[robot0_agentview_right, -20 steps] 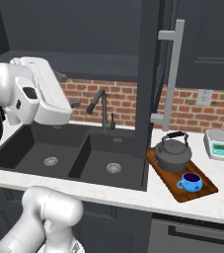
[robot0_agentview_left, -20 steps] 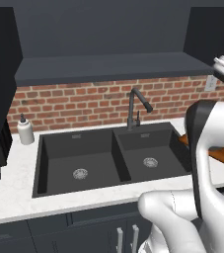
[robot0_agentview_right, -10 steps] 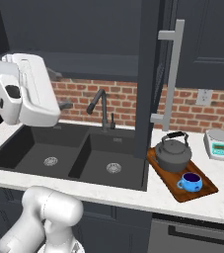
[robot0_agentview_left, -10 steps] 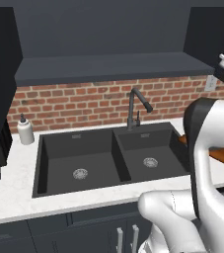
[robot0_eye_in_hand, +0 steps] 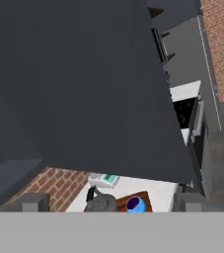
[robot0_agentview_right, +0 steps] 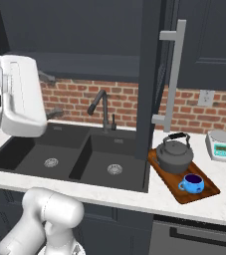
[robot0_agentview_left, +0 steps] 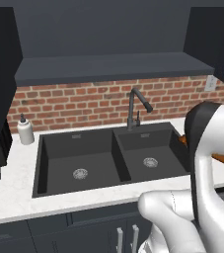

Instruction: Pick the kettle from the counter and place it on the tray. Then pick the mug from the cabinet and place it on the tray. Then close the cabinet doors.

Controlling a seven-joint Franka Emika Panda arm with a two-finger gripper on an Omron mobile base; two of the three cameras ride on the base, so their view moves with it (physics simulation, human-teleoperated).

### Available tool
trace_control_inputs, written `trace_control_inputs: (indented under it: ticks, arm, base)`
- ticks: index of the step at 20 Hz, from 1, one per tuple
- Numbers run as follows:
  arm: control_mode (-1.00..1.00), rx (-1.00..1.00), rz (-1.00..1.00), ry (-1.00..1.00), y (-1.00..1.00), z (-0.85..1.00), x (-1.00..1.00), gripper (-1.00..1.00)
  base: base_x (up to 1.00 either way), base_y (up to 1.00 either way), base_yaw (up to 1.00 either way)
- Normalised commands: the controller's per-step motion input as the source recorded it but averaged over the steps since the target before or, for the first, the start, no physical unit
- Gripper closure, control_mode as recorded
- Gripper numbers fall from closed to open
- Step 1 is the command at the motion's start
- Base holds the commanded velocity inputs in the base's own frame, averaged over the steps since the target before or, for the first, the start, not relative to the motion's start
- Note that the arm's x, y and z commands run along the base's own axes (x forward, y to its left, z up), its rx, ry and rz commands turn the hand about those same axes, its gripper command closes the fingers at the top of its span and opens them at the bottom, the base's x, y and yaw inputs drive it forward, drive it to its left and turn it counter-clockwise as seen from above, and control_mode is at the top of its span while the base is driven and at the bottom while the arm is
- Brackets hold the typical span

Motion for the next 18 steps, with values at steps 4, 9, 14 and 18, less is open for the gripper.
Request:
trace_control_inputs:
  ticks: [4, 9, 14, 18]
  arm:
    - [-1.00, -0.01, -0.11, -0.23, -0.43, 0.01, -0.37, -1.00]
    - [-1.00, 0.00, -0.13, -0.34, -0.60, 0.09, -0.27, -1.00]
    - [-1.00, 0.01, -0.01, -0.28, -0.71, 0.15, -0.21, -1.00]
    - [-1.00, 0.00, -0.03, -0.14, -0.76, 0.09, -0.13, -1.00]
  base:
    - [0.00, 0.00, 0.00]
    - [0.00, 0.00, 0.00]
    - [0.00, 0.00, 0.00]
    - [0.00, 0.00, 0.00]
